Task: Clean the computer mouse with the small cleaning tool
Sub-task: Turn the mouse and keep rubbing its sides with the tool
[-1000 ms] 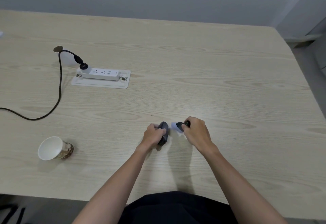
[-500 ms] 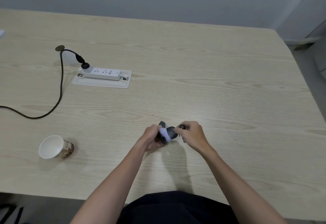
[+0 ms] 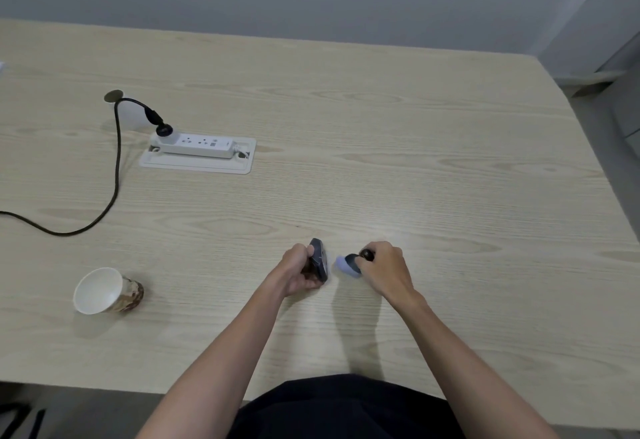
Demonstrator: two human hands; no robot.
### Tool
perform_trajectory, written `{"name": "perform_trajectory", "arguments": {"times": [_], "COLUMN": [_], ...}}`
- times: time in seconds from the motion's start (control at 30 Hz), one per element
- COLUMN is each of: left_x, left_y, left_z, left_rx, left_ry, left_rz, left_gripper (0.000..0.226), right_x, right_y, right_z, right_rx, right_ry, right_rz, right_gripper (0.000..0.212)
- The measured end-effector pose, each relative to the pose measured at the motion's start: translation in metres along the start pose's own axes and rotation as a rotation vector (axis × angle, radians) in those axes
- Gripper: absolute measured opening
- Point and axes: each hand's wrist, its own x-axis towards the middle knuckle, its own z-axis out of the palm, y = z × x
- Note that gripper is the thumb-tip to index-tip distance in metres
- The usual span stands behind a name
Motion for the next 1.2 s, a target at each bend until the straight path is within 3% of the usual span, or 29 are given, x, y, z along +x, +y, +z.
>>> {"name": "perform_trajectory", "arguments": {"times": [0.17, 0.33, 0.47, 0.57, 0.7, 0.9, 1.07, 1.2], "left_x": [0.002, 0.007, 0.004, -0.002, -0.004, -0.006, -0.003, -0.002], "left_y": [-0.001, -0.007, -0.013, -0.021, -0.031, -0.039, -0.045, -0.045], "left_z": [0.0, 0.003, 0.006, 0.01, 0.013, 0.011, 0.008, 0.004], "left_rx": [0.048, 0.17, 0.525, 0.706, 0.885, 0.989, 1.093, 1.147], "left_ry": [-0.022, 0.043, 0.196, 0.209, 0.204, 0.203, 0.197, 0.201], "left_rz": [0.036, 0.158, 0.363, 0.487, 0.635, 0.723, 0.781, 0.805], "left_gripper": [0.029, 0.014, 0.051, 0.057, 0.066, 0.071, 0.072, 0.068], "right_x": [-0.002, 0.0, 0.004, 0.004, 0.01, 0.009, 0.011, 0.014], "right_y": [-0.01, 0.002, 0.0, -0.004, 0.001, -0.003, 0.001, 0.004], "right_z": [-0.003, 0.002, -0.003, 0.001, 0.001, 0.001, 0.003, -0.002], "right_rx": [0.372, 0.117, 0.219, 0.244, 0.083, 0.098, -0.051, 0.046], "right_ry": [-0.084, -0.025, 0.085, 0.061, 0.11, 0.095, 0.091, 0.079], "right_rz": [0.063, 0.014, -0.034, -0.056, -0.057, -0.109, -0.094, -0.096], "right_gripper": [0.014, 0.011, 0.009, 0.007, 0.01, 0.008, 0.013, 0.009]}}
